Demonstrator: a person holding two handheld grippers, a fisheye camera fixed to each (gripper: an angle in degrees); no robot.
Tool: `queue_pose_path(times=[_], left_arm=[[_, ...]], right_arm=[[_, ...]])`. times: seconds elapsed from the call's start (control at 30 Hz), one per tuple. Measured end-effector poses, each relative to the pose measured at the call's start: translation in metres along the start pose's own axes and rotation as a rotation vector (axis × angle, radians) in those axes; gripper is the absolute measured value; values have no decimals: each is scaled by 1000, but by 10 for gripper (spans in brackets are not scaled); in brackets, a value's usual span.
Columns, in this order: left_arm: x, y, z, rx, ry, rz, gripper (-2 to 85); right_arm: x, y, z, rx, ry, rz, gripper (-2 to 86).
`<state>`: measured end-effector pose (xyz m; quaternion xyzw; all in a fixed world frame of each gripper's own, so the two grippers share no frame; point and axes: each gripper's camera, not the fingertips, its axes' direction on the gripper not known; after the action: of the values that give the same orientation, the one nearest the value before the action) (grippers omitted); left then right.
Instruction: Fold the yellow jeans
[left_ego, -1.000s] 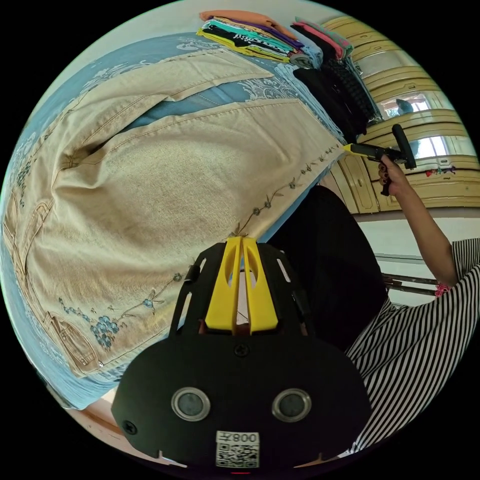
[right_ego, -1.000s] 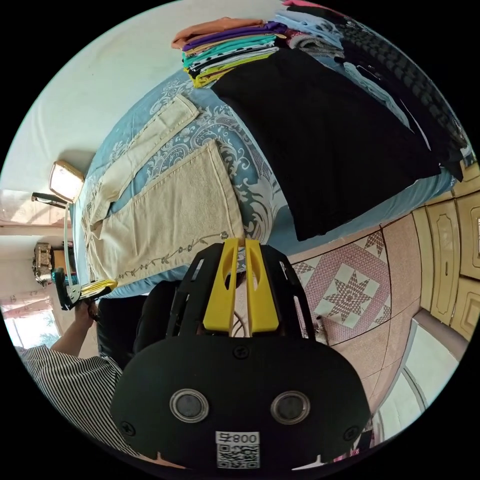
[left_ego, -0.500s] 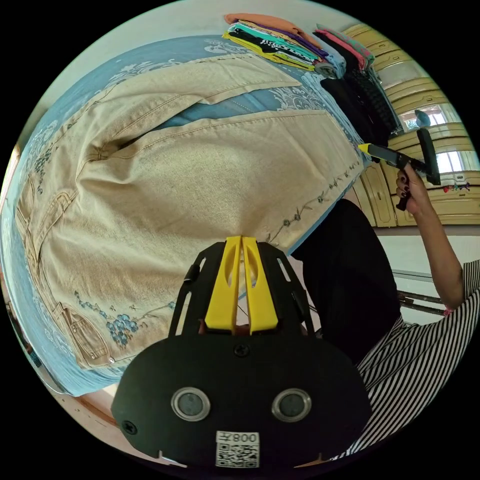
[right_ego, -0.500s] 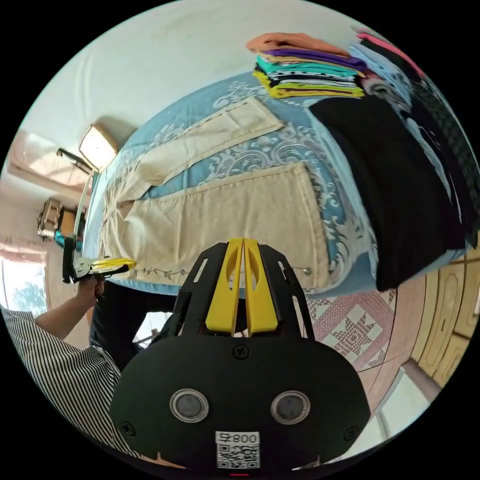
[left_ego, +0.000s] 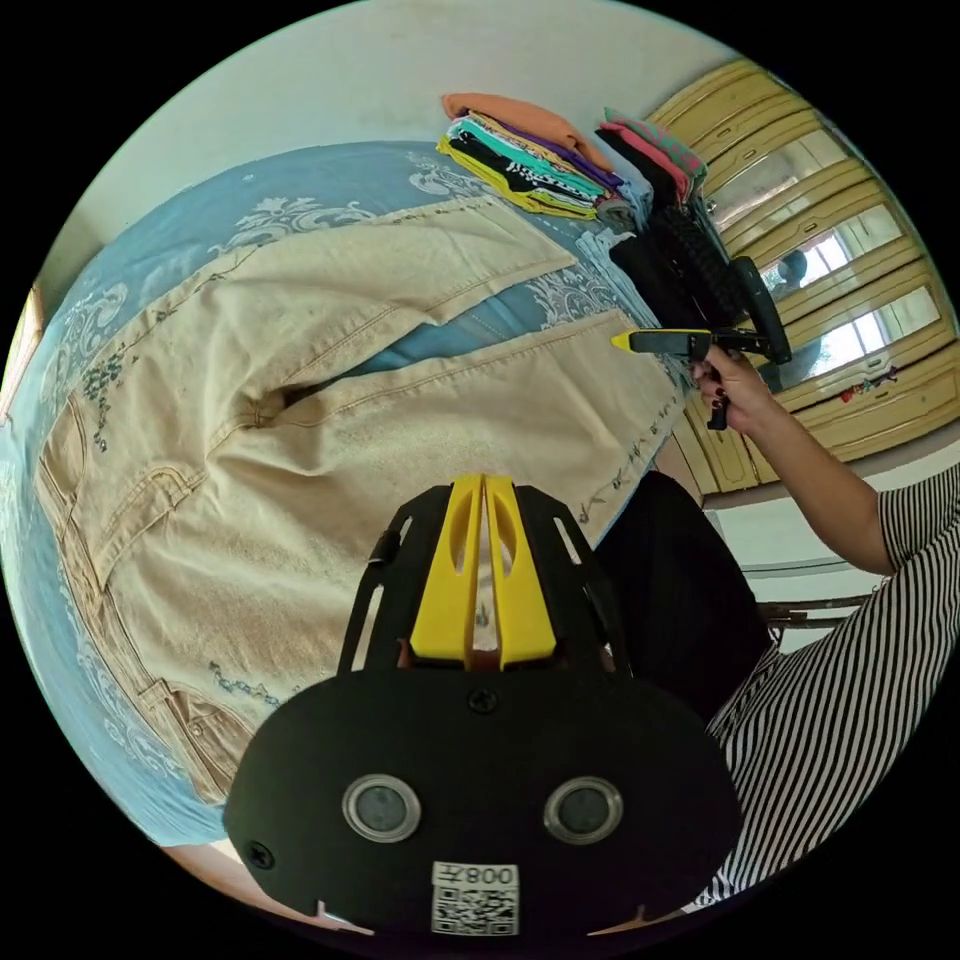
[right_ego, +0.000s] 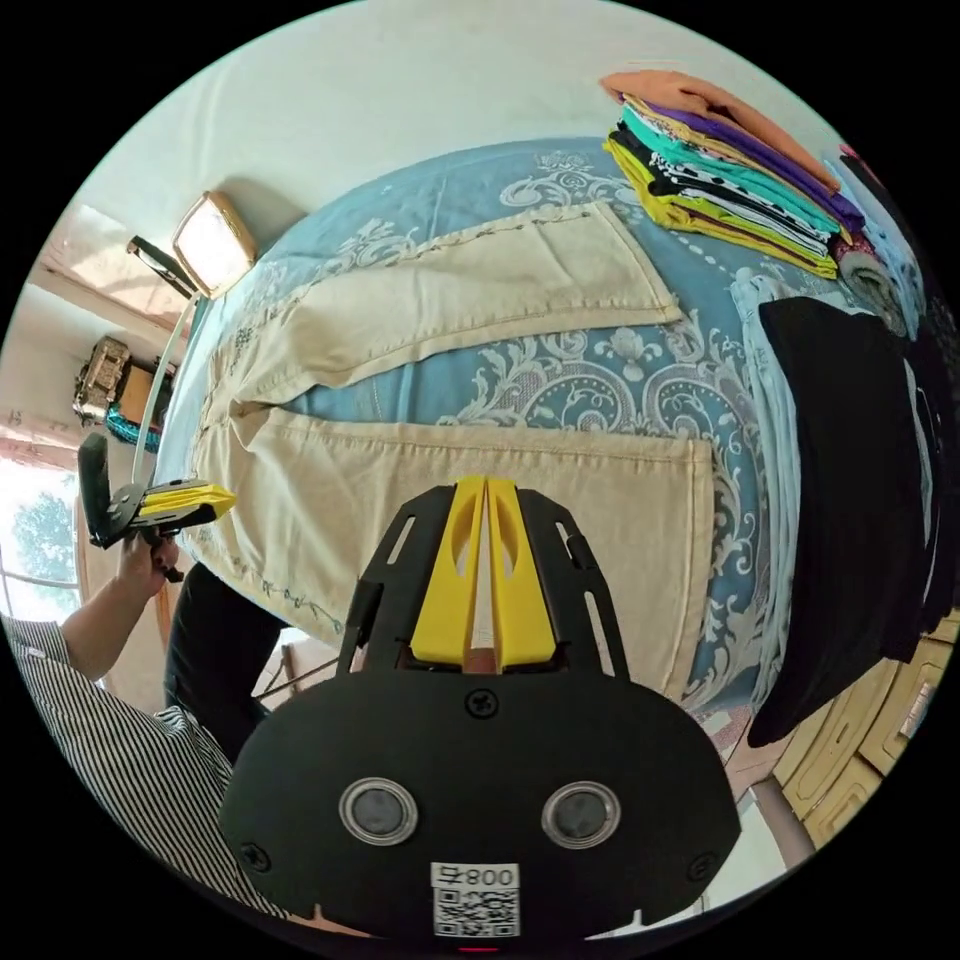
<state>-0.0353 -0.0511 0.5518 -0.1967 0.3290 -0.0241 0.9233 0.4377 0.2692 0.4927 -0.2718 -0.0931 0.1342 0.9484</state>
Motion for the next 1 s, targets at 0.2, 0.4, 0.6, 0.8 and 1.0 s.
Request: queue_pose_path(times=[0.2, 0.4, 0.6, 0.8, 1.0], left_arm=[[-49, -57, -38, 68, -88, 1, 2], [-96, -113, -57, 106, -118, -16, 2], [-125, -137, -63, 102, -78, -52, 2], [-135, -135, -80, 102, -68, -53, 2], [-146, -135, -126, 166, -157, -60, 2]], right_arm=[[19, -126, -12, 66, 183, -11, 59], [32, -225, 1, 56, 262, -8, 77], [44, -267, 33, -28, 257, 29, 76], [37, -267, 23, -15, 217, -8, 26], [27, -274, -22, 139, 211, -21, 8]])
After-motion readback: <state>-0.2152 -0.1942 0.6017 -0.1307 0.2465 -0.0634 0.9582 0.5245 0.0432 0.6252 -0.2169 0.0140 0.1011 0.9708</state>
